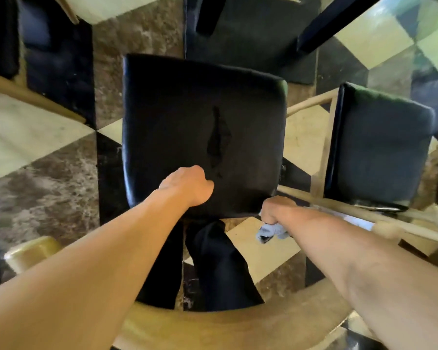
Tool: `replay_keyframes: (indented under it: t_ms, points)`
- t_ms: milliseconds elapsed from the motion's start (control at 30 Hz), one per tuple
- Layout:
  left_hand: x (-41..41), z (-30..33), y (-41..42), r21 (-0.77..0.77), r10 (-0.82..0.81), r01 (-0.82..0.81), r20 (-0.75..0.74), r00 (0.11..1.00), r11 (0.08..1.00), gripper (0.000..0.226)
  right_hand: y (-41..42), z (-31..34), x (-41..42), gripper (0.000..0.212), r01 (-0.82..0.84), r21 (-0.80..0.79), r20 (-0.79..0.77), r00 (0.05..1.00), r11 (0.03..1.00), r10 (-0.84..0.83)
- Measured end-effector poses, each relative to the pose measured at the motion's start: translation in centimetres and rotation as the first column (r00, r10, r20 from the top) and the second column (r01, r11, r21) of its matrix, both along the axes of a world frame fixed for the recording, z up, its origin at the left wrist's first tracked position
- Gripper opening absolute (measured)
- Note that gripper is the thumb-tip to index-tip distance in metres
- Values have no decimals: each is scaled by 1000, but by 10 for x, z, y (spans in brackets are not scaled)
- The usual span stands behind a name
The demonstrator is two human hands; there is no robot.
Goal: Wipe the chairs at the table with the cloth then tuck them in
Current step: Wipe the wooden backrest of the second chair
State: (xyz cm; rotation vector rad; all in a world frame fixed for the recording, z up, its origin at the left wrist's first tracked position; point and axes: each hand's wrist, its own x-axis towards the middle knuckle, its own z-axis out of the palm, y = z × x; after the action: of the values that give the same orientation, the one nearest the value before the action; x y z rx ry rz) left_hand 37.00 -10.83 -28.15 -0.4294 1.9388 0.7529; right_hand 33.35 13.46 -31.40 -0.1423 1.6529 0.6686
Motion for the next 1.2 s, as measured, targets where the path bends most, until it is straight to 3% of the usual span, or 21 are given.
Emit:
replay_keyframes:
  t_ms: [67,167,267,333,467,533,700,833,900,967,1033,1100,1200]
  points:
    - [-8,3,-4,2,-20,20,-29,999,1000,28,3,13,-2,32,30,-43,-6,1000,999,-31]
    - [-16,9,-10,-2,-32,32,-37,999,999,27,4,44,-7,29,-24,-17,202,979,1000,27]
    - [-20,14,-14,-5,-55,55,-33,998,998,26,5,75,-13,69,-61,116,333,943,991,19]
    - [-22,14,-14,-4,-72,72,-26,997,997,30,7,86,-12,79,-72,122,288,957,990,34]
    - [-23,7,-13,-21,-65,64,-20,998,998,32,7,79,0,66,-83,72,211,975,994,66]
    - [-20,2,-14,-29,-53,53,-28,998,998,33,2,67,4,48,-107,29,150,984,994,101]
    - [-4,-9,-29,-83,-49,49,2,999,995,36,1,34,4,32,-1,-59,51,999,998,4]
    - [3,-6,-41,-108,-98,99,11,995,989,50,13,28,12,17,127,-141,-162,975,982,-150]
    - [1,3,-67,-150,-117,117,7,993,982,50,-2,26,16,19,110,-195,-259,953,975,-159]
    - [-10,12,-87,-177,-141,136,-16,990,975,47,-11,34,17,28,-2,-228,-249,967,974,-56]
    - [-16,26,-113,-214,-158,145,-48,986,966,42,-30,43,17,29,-49,-374,-231,972,926,-42]
    - [-19,41,-137,-247,-136,112,-83,987,963,40,-53,49,17,33,130,-578,-129,960,806,-248]
    - [-13,61,-164,-258,-27,-2,-109,994,966,38,-116,63,32,23,442,-807,171,809,391,-562]
